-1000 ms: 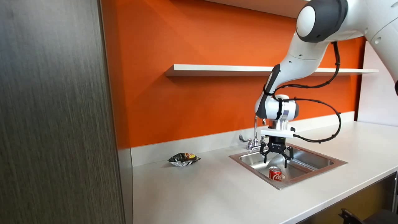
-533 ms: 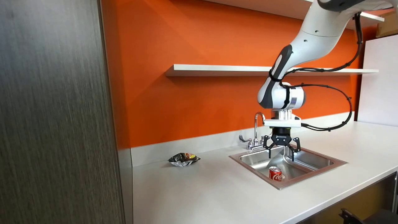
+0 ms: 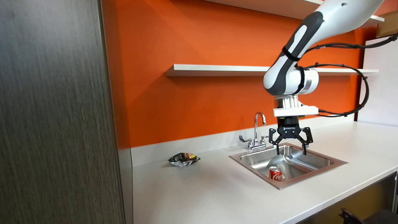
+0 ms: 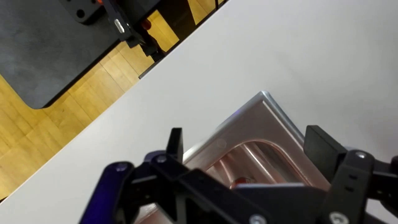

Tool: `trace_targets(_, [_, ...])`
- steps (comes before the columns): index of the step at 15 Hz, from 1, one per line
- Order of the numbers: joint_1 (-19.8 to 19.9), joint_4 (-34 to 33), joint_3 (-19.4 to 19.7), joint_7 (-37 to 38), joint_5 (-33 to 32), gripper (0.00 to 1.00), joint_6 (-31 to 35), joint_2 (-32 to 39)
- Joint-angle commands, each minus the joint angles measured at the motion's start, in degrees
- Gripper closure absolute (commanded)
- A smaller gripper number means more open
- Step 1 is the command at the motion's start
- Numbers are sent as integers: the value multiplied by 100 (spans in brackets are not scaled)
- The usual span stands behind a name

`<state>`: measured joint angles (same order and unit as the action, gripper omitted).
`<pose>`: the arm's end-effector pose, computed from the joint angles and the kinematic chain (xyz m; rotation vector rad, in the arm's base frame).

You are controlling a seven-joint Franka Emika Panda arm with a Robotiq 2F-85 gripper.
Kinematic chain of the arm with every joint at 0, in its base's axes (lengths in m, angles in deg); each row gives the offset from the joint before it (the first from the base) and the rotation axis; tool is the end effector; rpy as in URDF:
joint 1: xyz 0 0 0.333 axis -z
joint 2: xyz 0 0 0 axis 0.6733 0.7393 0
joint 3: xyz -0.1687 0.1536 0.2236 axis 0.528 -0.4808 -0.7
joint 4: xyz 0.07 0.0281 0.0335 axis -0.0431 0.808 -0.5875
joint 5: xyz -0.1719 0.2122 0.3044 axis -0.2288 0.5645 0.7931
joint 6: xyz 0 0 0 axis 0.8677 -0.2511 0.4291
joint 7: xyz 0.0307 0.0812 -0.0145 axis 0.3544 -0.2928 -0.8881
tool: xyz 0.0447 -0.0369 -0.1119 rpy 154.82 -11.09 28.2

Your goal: Put the can in the sink

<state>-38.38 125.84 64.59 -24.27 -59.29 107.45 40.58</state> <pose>0.4212 -0.0962 0.2634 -2.9594 0.9433 0.3854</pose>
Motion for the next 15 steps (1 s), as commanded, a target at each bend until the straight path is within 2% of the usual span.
trace_targets(1, [78,739,-317,8,-313,0,-176,-1084])
trace_targets(6, [91,1458,-668,-283,-554,0,-377,-2200])
trace_targets(9, [21,1784,-776,-734,-563,0,-557,-2845])
trace_targets(11, [-48,1468,-791,-1089,-487,0,-811,-2806])
trace_targets(13, [-128,1427,-743,-1499,-433,0,-939,-2930])
trace_targets(14, [-159,1743,-738,-1658,-447,0,-921,-3201])
trace_targets(15, [-176,1565,-751,-1697,-417,0,-1041,-3113])
